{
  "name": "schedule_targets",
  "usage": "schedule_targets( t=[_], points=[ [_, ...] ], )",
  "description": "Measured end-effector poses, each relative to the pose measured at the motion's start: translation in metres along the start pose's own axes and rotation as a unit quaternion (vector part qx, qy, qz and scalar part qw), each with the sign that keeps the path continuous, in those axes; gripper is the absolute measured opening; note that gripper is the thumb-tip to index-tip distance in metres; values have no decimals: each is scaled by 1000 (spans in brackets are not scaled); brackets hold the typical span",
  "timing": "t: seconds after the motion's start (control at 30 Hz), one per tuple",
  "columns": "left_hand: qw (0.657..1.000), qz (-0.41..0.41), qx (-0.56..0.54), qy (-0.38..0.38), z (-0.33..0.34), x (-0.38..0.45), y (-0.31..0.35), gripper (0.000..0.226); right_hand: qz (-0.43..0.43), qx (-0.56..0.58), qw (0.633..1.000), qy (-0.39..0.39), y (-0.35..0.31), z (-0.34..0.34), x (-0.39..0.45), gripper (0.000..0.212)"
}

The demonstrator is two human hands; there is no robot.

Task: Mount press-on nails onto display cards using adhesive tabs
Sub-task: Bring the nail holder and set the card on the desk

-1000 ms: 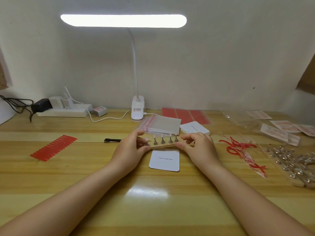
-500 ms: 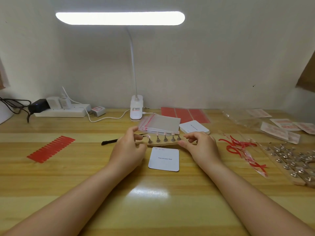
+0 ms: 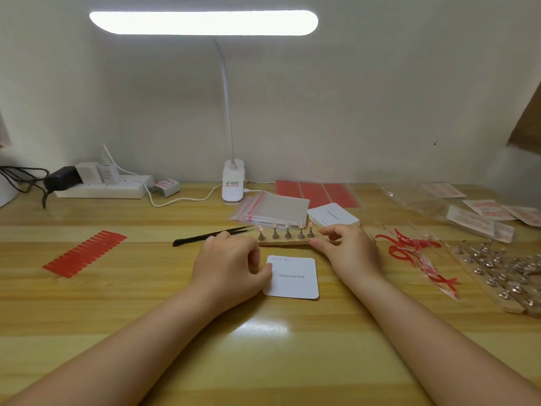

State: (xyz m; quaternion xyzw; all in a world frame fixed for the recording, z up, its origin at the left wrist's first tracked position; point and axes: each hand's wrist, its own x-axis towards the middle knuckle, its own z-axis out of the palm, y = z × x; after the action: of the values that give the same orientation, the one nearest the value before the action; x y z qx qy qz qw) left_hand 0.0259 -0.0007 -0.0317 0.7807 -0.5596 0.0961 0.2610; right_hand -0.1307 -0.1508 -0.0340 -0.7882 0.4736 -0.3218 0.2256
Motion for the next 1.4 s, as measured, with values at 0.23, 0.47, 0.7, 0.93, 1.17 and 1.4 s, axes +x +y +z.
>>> schedule_targets(
  t=[0.23,0.47,0.7,0.93,1.17,1.4],
  points=[
    [987,-120,-107,14,-1,7,-5,19,11,-102,995,-15,-5,1,-1,35],
    [975,-122,-177,-51,0,10,-8,49,-13,-53,998,25,-11,0,-7,22],
    [983,-87,-158,-29,2,11,-7,47,-136,2,991,-9,-24,3,-23,16],
    [993,-3,-114,2,3,7,-4,43,-156,-13,987,-47,-27,11,-29,18],
    [995,25,-98,-10,5,8,-4,48,-158,-8,986,-53,-29,11,-30,19],
    [996,-54,-67,17,-2,7,-3,43,-138,-55,988,-49,-32,-3,-29,18]
  ],
)
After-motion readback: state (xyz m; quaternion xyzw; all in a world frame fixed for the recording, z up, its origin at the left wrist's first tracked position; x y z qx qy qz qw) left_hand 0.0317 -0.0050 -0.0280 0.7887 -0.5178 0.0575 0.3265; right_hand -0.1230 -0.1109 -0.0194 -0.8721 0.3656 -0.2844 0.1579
